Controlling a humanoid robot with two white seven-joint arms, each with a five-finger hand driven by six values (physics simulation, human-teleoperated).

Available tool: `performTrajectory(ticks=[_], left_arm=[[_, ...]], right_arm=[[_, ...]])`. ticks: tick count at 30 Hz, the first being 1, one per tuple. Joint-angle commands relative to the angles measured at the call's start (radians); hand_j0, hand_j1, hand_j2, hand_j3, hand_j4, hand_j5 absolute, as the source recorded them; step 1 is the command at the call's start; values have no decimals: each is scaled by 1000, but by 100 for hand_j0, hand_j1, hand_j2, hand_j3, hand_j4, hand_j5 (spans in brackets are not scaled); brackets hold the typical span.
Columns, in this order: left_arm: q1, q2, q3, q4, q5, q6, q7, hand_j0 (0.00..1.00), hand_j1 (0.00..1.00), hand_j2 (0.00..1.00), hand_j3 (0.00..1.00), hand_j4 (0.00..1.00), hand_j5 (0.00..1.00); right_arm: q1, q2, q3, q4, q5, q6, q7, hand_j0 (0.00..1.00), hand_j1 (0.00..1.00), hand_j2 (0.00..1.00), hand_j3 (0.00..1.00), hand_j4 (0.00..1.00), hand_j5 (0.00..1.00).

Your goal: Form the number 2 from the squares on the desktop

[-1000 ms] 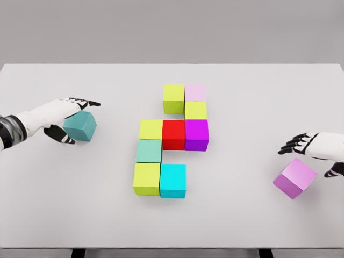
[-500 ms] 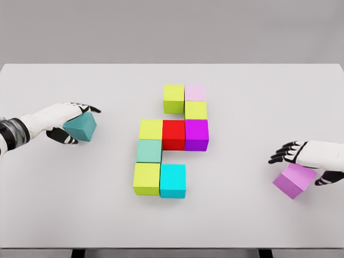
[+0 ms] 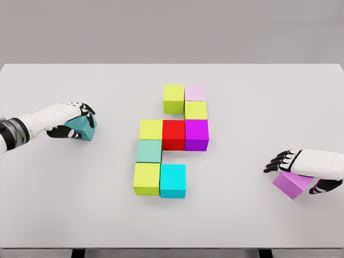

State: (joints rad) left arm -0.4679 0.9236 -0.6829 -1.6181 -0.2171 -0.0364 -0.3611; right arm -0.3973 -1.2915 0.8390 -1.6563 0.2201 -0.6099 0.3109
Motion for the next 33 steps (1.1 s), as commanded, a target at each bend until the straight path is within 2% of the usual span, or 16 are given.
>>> performTrajectory(ticks=[1,7,10,12,18,24,32,33], left_arm=[[-6,0,0,-17,7,1,2,36,36,36,36,36,36],[-15,3,0,-43,10,3,2,36,36,36,36,36,36],[-46,0,0,-49,36,1,-1,36,36,36,36,36,36],[-64,-8,0,-49,41,1,5,36,36,36,36,36,36],[-98,-104,-1,-28,27,3,8,36,36,36,36,36,36],[-124,-173,-3,32,-15,3,10,36,36,36,36,36,36],[-175,-259,-20,107,-47,3,10,36,36,36,36,36,36],[-202,-266,-53,124,-45,3,10,36,36,36,36,36,36]], right_arm=[[0,1,2,1,2,-1,2,94,94,94,94,94,94],[0,1,0,3,2,-1,2,82,82,82,82,82,82],[-2,0,-4,3,2,-1,1,77,77,77,77,77,77],[-2,0,-4,3,2,-1,1,70,70,70,70,70,70],[-8,1,-11,4,-1,-1,-3,56,56,56,56,56,56],[-31,5,-12,1,-4,-1,-4,56,56,56,56,56,56],[-114,63,-11,-17,-2,-1,2,56,56,56,56,56,56],[-124,77,-11,-19,-2,-1,10,56,56,56,56,56,56]])
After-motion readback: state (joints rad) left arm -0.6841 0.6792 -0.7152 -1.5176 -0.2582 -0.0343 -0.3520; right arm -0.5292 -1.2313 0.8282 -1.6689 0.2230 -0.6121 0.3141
